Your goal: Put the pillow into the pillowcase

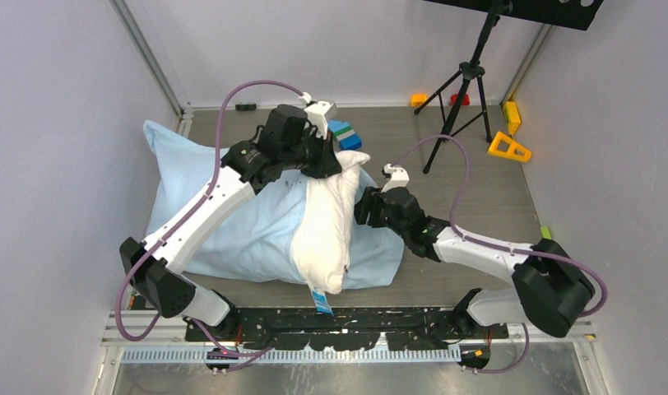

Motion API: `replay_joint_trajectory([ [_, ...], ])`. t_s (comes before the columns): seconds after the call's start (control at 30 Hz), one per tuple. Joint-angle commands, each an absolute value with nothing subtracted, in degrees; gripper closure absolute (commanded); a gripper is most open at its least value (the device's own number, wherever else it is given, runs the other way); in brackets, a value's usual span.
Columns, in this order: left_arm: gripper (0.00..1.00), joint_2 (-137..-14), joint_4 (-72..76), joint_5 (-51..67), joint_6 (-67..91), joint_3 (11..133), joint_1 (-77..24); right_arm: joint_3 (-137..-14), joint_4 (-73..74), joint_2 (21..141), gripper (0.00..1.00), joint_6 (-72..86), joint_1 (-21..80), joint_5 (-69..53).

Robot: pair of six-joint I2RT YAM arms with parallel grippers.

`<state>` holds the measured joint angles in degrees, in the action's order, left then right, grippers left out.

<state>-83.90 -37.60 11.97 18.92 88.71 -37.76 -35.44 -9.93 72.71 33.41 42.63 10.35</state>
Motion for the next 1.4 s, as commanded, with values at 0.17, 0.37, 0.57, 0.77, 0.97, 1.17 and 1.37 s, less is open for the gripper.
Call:
replay_joint_trajectory([
  [0.17,1.00,-82.9,-33.3,17.7,21.1,93.6,-37.0,-37.4,-25.5,82.9,0.37,29.2,46.0,16.8],
  [0.37,1.00,-82.8,-34.1,17.8,21.3,94.3,-36.5,-39.8,-22.5,85.1,0.61,30.5,46.1,22.7],
  [0.57,1.00,-82.4,-34.8,16.1,21.3,93.1,-36.0,-40.9,-11.8,77.9,1.00,32.8,46.1,26.2],
  [0.77,1.00,-82.8,-35.4,13.4,20.8,91.8,-36.0,-37.5,-1.0,65.5,1.00,36.2,44.9,26.9],
  [0.97,1.00,-82.8,-34.8,17.8,21.7,94.0,-35.9,-35.6,-6.3,63.2,0.93,33.5,44.5,14.3],
  [1.17,1.00,-83.1,-34.8,20.3,23.1,95.5,-35.9,-37.0,-17.1,69.8,0.52,28.7,46.6,15.9],
  [1.37,1.00,-82.5,-34.0,23.3,24.3,96.1,-35.7,-38.1,-27.8,78.5,0.36,27.0,46.9,17.8],
])
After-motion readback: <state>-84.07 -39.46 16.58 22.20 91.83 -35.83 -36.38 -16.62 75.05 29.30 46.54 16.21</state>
